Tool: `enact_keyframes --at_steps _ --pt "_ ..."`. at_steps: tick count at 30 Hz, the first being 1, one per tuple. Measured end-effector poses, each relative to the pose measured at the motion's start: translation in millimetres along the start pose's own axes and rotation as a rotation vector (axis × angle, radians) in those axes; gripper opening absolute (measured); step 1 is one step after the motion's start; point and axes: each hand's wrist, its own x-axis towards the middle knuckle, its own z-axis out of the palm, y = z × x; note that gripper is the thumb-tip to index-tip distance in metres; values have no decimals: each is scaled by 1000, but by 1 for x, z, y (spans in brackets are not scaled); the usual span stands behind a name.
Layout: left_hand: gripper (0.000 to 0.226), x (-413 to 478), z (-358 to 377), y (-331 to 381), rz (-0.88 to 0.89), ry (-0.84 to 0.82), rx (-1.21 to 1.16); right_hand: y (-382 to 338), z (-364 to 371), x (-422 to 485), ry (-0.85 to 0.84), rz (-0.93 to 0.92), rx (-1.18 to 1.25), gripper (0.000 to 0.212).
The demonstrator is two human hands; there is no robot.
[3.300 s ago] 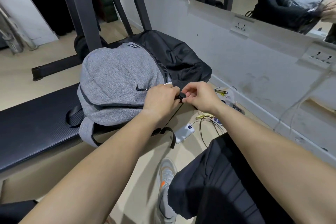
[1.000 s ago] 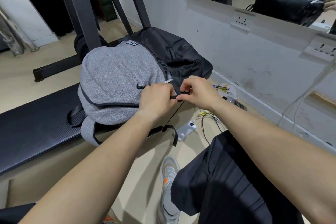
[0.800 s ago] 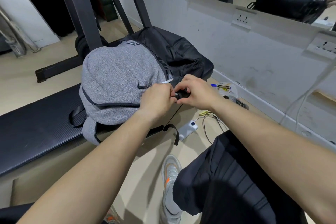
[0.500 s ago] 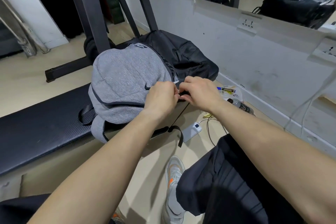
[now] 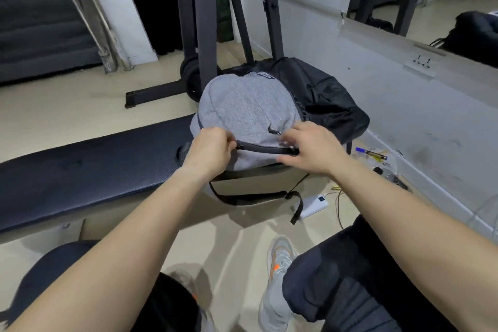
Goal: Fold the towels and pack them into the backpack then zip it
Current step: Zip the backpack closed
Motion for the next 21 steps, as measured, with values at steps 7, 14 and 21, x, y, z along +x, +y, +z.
enact_keyframes --at_steps 7,14,21 --pt "15 -3 4 -17 32 44 -137 -81 6 42 26 -115 53 18" --pt "14 2 4 -24 58 24 -126 -73 13 45 -97 -145 1 18" --pt "15 21 -22 -84 -99 75 -120 -60 9 39 -226 -114 -73 18"
